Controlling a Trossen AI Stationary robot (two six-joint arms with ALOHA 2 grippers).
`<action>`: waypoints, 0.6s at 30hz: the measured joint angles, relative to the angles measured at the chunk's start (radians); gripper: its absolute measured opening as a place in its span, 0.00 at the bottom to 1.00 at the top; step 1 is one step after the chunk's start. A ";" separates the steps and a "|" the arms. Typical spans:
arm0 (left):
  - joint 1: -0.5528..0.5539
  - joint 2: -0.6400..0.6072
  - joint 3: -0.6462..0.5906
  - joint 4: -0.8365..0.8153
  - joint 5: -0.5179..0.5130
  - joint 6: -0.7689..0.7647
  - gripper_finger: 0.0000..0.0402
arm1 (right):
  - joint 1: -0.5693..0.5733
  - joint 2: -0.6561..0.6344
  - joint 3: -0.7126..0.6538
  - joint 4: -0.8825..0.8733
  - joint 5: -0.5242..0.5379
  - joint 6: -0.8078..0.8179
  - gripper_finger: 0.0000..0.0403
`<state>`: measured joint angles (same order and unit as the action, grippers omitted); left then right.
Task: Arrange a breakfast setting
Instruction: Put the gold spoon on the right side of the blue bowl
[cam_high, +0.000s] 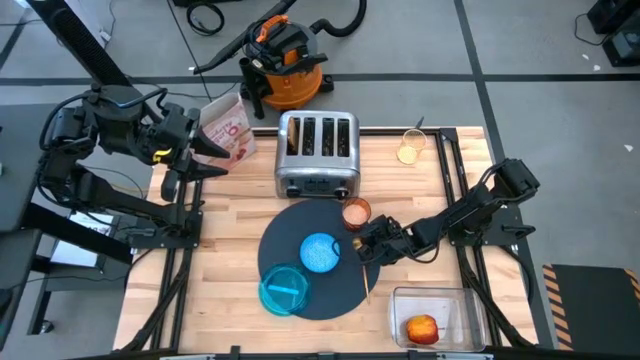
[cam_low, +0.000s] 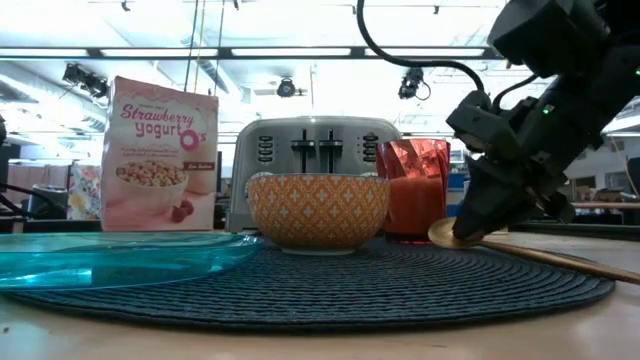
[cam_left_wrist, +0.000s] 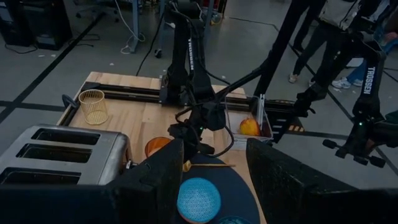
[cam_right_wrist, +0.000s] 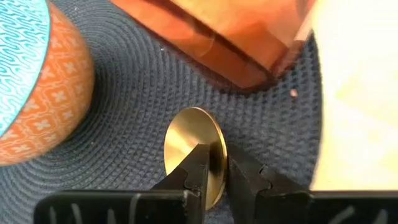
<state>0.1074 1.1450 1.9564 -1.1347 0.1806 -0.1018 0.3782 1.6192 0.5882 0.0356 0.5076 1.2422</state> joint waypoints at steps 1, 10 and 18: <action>0.000 0.000 0.000 0.000 0.000 0.000 0.46 | 0.000 0.000 0.000 0.002 0.000 0.001 0.15; 0.000 0.000 0.000 0.000 -0.001 0.000 0.46 | -0.022 -0.003 0.001 -0.013 -0.025 0.010 0.18; 0.000 0.000 0.000 0.009 -0.001 0.005 0.46 | -0.017 -0.062 0.052 -0.149 -0.062 -0.014 0.18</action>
<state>0.1073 1.1450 1.9564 -1.1258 0.1799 -0.0963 0.3612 1.5570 0.6404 -0.1137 0.4453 1.2278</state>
